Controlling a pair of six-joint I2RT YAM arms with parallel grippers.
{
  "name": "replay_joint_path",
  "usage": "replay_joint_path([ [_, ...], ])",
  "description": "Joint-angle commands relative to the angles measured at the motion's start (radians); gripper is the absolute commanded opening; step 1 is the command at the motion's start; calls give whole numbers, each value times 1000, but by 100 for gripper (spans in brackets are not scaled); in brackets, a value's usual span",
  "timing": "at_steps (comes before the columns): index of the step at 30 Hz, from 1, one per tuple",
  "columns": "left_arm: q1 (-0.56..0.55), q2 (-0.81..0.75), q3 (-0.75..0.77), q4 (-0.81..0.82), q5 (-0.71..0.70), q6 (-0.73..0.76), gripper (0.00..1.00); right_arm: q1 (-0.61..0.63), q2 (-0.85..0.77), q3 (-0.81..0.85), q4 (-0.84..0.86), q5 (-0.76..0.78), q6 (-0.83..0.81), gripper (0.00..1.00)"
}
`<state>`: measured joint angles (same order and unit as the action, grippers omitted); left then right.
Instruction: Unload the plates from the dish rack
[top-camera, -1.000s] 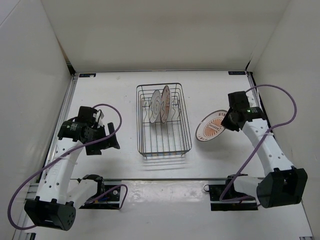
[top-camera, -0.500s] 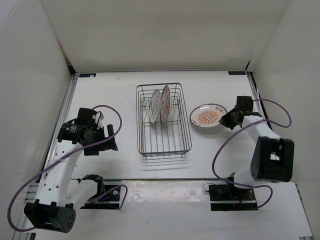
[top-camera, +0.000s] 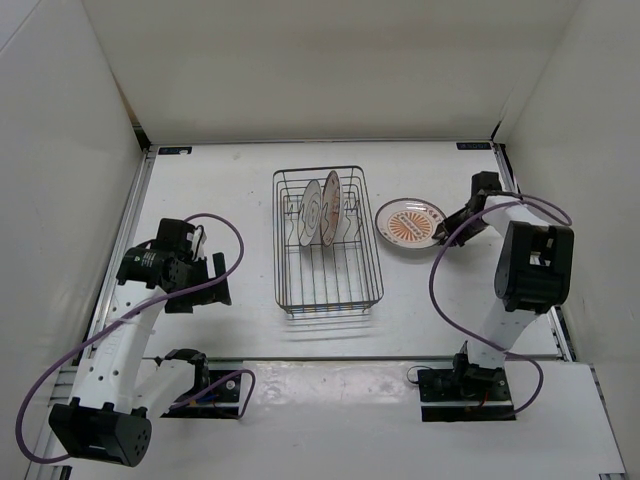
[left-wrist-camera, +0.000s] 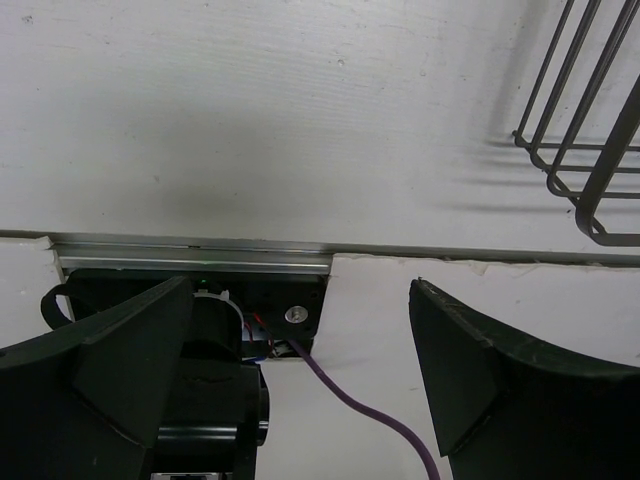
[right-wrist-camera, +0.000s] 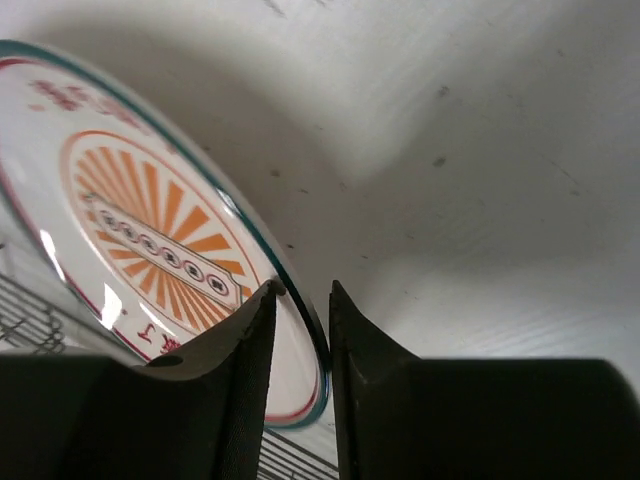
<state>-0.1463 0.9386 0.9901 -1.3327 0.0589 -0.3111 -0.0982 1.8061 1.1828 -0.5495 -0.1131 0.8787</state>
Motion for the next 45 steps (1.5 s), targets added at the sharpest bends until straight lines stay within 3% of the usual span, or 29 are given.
replay_joint_path([
  [1,-3,-11,-7,9,-19,10,100,-1,39,9,-210,73,-12,30],
  [6,2,8,-5,6,-22,10,100,-3,99,118,-362,157,-24,42],
  [13,8,-15,-16,0,-33,12,100,0,42,187,-323,158,-93,42],
  [19,5,-15,-19,6,-36,15,100,17,41,466,-274,-91,-236,42],
  [21,7,-14,-19,6,-33,12,100,70,58,616,-267,-170,-282,47],
  [22,8,-9,-18,6,-28,10,100,89,65,650,-268,-189,-302,56],
  [24,7,-8,-25,12,-18,3,100,208,111,799,-303,-195,-380,60],
  [25,7,-6,-31,16,-11,0,100,242,127,837,-343,-180,-411,62],
  [26,8,-4,-33,24,-5,-5,100,382,171,976,-369,-136,-440,62],
  [28,8,-3,-33,27,2,-6,100,493,200,1087,-423,-42,-533,63],
  [32,7,-11,-41,21,7,-13,100,592,213,1068,-432,151,-611,63],
  [45,7,-40,-56,9,-24,4,100,769,279,1046,-484,414,-666,62],
])
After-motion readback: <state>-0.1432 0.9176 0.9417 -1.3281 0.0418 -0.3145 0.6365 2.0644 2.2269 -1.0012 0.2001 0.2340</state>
